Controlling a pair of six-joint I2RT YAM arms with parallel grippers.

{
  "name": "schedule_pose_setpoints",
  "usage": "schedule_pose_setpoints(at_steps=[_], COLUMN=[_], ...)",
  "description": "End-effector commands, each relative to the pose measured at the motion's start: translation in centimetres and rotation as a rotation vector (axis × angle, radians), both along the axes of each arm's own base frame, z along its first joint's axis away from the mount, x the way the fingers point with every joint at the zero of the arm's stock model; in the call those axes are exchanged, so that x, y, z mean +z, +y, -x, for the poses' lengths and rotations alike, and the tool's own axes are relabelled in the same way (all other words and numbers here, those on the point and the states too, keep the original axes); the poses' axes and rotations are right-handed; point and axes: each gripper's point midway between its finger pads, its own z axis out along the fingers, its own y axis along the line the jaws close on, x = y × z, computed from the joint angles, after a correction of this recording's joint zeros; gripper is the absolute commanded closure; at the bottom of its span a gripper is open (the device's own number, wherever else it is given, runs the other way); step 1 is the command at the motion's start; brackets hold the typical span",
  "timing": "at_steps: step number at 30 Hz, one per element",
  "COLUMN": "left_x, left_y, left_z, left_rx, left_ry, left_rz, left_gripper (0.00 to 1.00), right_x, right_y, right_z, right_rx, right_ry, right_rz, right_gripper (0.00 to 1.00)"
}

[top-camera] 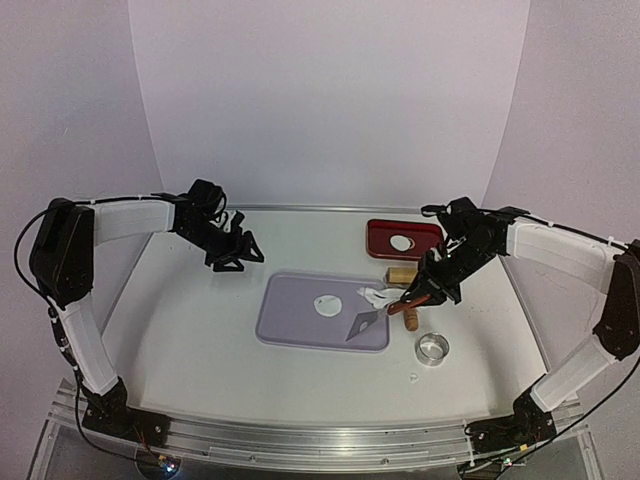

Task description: Roll out the dumpling wrappers from the dough

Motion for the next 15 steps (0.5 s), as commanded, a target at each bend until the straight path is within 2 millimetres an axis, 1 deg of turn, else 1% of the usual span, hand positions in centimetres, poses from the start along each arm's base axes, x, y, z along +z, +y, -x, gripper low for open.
schedule_pose_setpoints(at_steps=[1,9,15], left_x=[-1.2,-4.9,-6.2], left_y=[-1.2,-1.8,-2.4], left_z=[-0.5,-0.7,-1.2], left_rx=[-0.055,-0.078,-0.092], left_ry=[-0.017,0.042,0.061], left_rz=[-0.019,-0.042,-0.042], left_gripper=[0.34,0.40,0.46], right_x=[-2.0,-2.8,-4.7], right_y=[-1.1,-1.4,-1.9], right_z=[-1.2,-3.8,-5.1], right_rx=[0.036,0.065,0.087], right_ry=[-0.001,-0.018,0.006], right_rz=[0.041,0.027,0.036], right_gripper=[1.00,1.00,1.00])
